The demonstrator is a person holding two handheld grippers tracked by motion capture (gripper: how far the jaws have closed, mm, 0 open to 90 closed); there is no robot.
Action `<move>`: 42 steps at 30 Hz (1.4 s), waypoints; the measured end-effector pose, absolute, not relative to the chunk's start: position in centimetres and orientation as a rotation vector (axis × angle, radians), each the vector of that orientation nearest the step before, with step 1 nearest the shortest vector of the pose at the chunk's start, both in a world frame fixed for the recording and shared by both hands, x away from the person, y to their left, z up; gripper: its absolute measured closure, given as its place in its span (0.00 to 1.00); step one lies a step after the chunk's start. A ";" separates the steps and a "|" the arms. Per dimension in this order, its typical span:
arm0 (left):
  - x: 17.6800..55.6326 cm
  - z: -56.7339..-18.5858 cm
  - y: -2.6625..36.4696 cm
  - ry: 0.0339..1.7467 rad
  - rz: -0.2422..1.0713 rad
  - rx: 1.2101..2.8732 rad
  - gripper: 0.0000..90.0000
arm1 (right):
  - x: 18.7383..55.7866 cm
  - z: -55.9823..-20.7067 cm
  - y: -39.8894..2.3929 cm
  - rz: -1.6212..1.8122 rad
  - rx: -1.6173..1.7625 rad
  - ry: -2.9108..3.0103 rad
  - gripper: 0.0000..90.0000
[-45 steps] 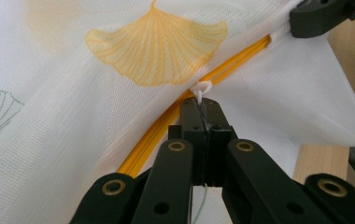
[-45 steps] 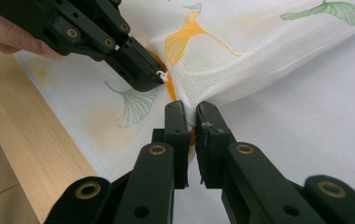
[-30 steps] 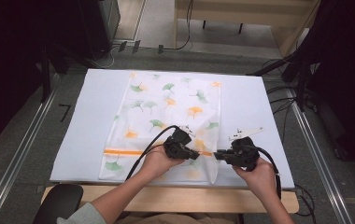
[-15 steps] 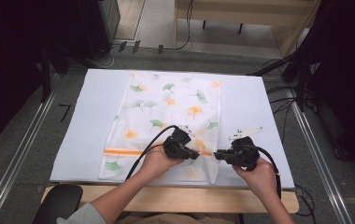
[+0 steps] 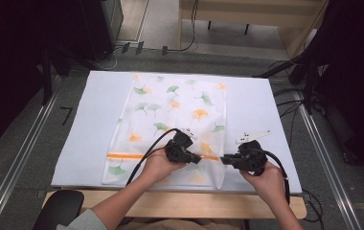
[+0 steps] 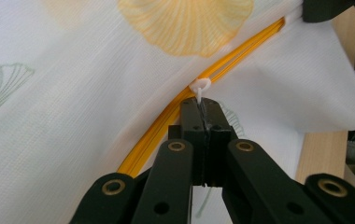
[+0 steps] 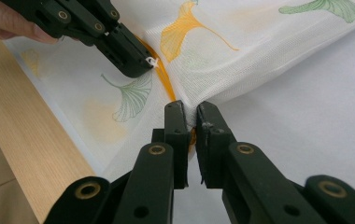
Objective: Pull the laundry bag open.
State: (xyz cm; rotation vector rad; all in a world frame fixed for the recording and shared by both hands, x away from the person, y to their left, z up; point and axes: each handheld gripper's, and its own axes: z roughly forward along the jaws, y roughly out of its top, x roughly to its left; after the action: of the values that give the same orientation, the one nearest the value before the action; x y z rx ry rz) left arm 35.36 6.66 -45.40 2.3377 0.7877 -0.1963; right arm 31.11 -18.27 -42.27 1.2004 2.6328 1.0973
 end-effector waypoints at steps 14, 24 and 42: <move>35.6 -45.6 9.1 0.879 -0.179 2.318 1.00 | 31.9 -42.1 -18.4 1.104 1.183 2.653 0.95; 35.6 -45.7 9.2 0.883 -0.180 2.311 1.00 | 32.0 -42.2 -18.3 1.095 1.186 2.663 0.95; 35.7 -45.7 9.8 0.901 -0.187 2.323 1.00 | 32.0 -42.3 -18.7 1.075 1.180 2.675 0.94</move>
State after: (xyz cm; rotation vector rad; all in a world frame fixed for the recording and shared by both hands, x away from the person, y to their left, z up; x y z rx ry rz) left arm 35.75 9.77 -45.72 2.3231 0.9010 -0.1869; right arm 31.98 -18.73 -42.33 1.1802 2.6749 1.0746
